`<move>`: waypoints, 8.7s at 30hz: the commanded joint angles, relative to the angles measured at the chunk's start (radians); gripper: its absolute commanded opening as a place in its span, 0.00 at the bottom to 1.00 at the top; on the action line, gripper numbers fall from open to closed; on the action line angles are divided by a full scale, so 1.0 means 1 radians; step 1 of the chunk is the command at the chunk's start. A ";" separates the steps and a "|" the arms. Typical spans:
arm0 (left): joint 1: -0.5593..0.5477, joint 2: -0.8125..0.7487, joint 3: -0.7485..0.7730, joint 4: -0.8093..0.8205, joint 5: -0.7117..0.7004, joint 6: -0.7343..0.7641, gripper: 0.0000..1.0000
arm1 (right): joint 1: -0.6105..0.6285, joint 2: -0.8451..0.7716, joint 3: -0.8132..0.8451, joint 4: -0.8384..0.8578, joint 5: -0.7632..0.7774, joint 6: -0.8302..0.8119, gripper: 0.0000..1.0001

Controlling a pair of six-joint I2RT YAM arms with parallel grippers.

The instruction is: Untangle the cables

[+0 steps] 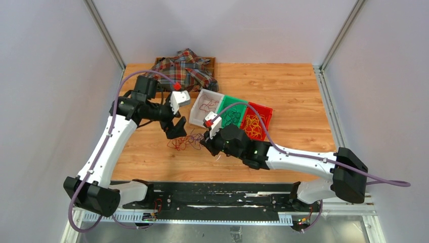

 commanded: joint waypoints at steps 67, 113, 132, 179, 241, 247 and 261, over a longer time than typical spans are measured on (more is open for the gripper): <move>-0.074 -0.037 0.095 0.104 -0.008 -0.369 0.01 | -0.174 -0.309 -0.170 0.264 0.092 0.200 0.76; -0.092 0.065 0.563 -0.015 0.208 -0.480 0.01 | -0.173 0.132 -0.233 0.560 -0.039 0.253 0.49; -0.270 0.413 0.680 0.024 -0.015 -0.376 0.00 | -0.173 -0.871 -0.393 -0.369 0.292 0.247 0.81; -0.451 0.902 0.572 0.411 -0.408 -0.131 0.01 | -0.173 -0.961 -0.255 -0.669 0.616 0.312 0.72; 0.060 0.330 -0.288 0.349 -0.405 0.096 0.69 | -0.174 -0.520 -0.188 -0.313 0.426 0.220 0.69; 0.060 0.340 -0.311 0.382 -0.381 0.090 0.18 | -0.174 -0.509 -0.188 -0.289 0.418 0.217 0.59; 0.012 0.074 0.048 -0.018 -0.131 -0.081 0.01 | -0.158 -0.232 -0.125 0.213 0.061 0.123 0.83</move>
